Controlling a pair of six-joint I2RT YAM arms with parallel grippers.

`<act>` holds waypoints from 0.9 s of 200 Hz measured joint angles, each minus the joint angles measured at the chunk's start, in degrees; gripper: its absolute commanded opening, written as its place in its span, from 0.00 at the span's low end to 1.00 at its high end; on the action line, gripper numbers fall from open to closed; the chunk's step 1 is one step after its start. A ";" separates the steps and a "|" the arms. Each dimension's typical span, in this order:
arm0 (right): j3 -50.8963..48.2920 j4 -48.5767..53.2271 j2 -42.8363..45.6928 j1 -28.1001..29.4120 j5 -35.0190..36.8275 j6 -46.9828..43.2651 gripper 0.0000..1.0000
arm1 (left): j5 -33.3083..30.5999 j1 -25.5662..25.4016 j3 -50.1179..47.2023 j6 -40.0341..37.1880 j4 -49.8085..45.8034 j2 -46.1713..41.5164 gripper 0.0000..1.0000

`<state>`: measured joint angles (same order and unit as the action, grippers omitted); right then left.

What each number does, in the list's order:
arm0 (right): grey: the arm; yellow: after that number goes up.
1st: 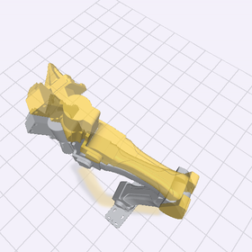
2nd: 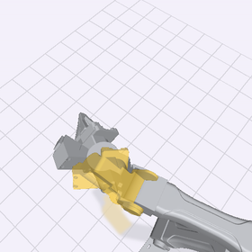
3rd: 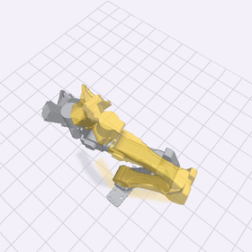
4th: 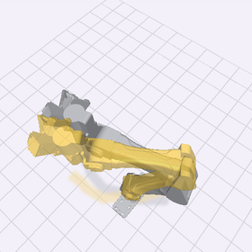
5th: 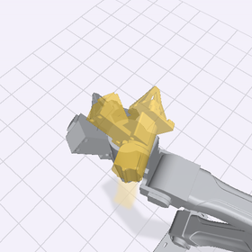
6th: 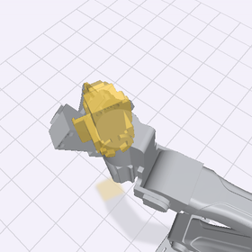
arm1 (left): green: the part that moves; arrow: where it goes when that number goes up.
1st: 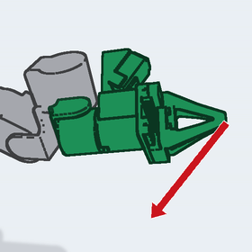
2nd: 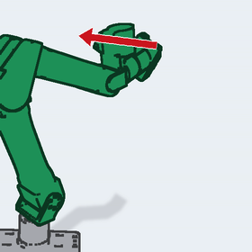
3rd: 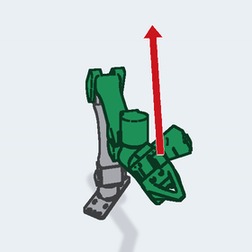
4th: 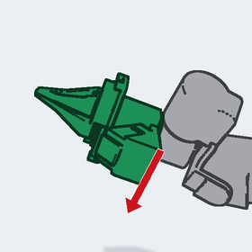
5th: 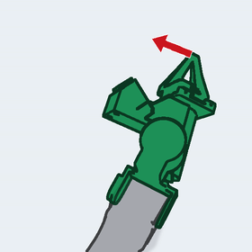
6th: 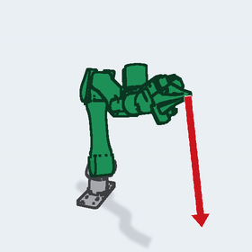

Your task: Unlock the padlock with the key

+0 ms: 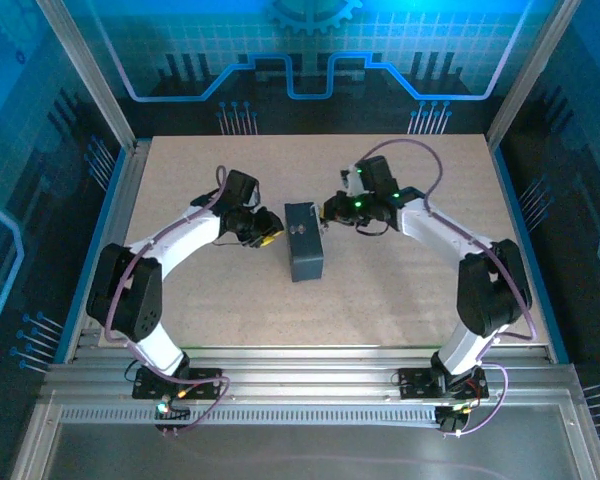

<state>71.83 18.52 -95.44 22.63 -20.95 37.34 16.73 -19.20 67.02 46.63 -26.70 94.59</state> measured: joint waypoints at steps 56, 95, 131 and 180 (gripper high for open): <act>-11.34 -3.93 2.58 -12.11 0.00 -1.86 0.00 | -0.02 3.26 -0.02 -0.07 -0.59 -2.71 0.35; -16.37 -3.45 -2.84 -15.23 2.62 -4.83 0.07 | -0.04 4.22 -0.11 -0.20 -1.51 -5.42 0.36; -16.37 -1.92 -4.81 -16.26 4.37 -7.13 0.43 | -0.26 4.57 -0.13 -0.22 -1.75 -5.95 0.38; -11.82 2.62 -2.62 -16.70 4.04 -10.01 0.58 | -0.90 5.18 -0.28 -0.22 -3.02 -6.25 0.39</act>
<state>60.01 21.15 -98.06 5.93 -16.91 27.33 15.84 -14.02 66.74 46.41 -29.71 88.33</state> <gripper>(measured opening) 0.548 0.390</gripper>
